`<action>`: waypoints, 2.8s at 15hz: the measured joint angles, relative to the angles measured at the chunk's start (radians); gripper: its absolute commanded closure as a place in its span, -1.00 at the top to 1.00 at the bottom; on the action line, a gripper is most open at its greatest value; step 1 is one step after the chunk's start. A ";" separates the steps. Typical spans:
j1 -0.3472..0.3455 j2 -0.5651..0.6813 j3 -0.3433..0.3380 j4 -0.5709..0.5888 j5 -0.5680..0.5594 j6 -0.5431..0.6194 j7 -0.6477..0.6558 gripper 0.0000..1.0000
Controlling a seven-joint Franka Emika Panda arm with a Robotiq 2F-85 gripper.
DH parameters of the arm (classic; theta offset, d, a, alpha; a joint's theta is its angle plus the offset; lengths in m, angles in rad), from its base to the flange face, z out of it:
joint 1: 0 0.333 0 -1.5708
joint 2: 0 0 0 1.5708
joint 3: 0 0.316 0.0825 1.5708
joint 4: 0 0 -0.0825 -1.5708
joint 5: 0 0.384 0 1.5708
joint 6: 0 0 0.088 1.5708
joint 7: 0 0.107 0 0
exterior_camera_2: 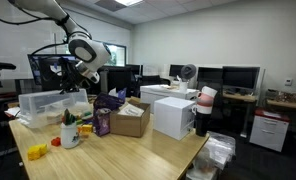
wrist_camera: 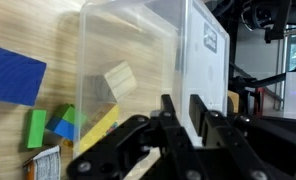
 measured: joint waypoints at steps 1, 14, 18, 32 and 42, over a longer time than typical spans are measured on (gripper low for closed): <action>-0.004 -0.004 -0.003 0.003 0.000 -0.006 0.000 -0.86; 0.009 -0.149 0.005 0.005 -0.213 0.083 0.234 0.64; 0.024 -0.194 0.026 0.003 -0.318 0.116 0.352 0.95; 0.072 -0.325 0.073 -0.099 -0.455 0.189 0.530 1.00; 0.075 -0.409 0.058 -0.271 -0.370 0.225 0.534 1.00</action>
